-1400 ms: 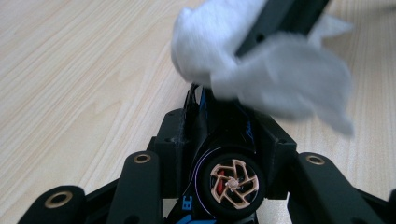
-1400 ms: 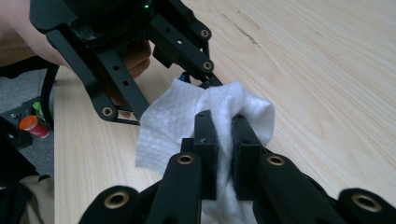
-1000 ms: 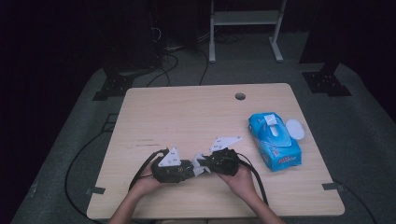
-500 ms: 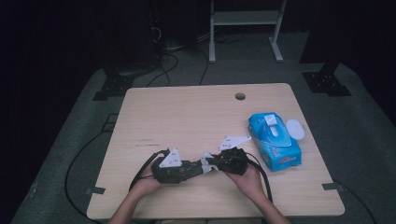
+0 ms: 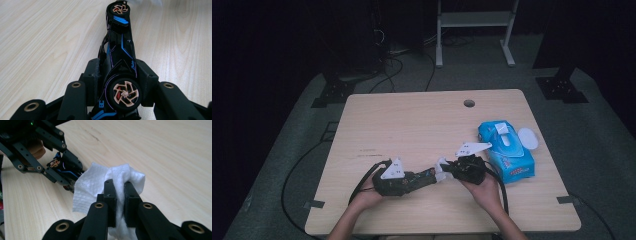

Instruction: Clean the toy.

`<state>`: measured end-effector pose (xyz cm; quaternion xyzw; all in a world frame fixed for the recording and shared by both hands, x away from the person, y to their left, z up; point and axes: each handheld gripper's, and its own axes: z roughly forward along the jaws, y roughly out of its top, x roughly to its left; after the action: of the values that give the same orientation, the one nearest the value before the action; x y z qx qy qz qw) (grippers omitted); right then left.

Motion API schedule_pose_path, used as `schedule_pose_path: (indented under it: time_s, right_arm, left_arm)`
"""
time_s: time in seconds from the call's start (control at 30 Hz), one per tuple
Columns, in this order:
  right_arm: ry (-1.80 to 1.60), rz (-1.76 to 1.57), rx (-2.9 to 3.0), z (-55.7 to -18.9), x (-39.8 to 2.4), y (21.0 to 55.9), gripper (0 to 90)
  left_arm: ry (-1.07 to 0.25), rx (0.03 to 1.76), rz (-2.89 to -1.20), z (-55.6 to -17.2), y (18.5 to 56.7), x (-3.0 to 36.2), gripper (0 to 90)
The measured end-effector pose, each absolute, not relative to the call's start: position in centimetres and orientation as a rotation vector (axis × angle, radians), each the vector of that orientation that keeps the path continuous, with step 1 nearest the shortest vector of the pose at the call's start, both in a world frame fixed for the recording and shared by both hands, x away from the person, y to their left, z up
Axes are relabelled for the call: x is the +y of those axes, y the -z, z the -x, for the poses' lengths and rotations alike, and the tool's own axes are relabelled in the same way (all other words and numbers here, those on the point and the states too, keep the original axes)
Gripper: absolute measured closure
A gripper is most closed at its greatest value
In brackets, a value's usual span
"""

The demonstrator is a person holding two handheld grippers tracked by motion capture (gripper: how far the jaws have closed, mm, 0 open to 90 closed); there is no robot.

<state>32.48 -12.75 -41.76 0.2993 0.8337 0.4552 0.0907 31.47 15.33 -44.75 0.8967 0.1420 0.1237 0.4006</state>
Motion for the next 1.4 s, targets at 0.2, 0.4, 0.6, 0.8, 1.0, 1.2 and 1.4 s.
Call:
schedule_pose_path:
  time_s: [0.2, 0.4, 0.6, 0.8, 1.0, 1.2, 1.4]
  right_arm:
    - [-1.337, -0.851, 2.509, -32.5, -11.5, 42.2, 82.5]
    - [-1.334, -0.977, 2.519, -33.6, -12.8, 43.7, 82.5]
    - [-1.39, -0.921, 2.507, -33.2, -12.2, 42.7, 82.5]
    - [-1.406, -1.021, 2.527, -33.9, -13.2, 44.2, 82.5]
    - [-1.412, -0.994, 2.52, -33.8, -13.0, 43.9, 82.5]
    - [-1.425, -0.971, 2.512, -33.4, -12.7, 43.2, 82.5]
    - [-1.456, -0.842, 2.536, -32.6, -10.5, 41.9, 82.4]
  left_arm:
    - [-0.308, 0.369, -2.266, -31.5, 44.7, 15.7, 59.3]
    - [-0.307, 0.371, -2.268, -31.6, 44.7, 15.7, 59.2]
    - [-0.302, 0.373, -2.265, -31.6, 44.7, 15.8, 59.2]
    - [-0.297, 0.379, -2.263, -31.7, 44.7, 15.8, 59.2]
    - [-0.29, 0.414, -2.305, -31.9, 44.8, 15.9, 56.2]
    - [-0.28, 0.402, -2.331, -31.8, 45.2, 15.7, 55.8]
    - [-0.294, 0.374, -2.354, -31.8, 45.1, 15.8, 56.6]
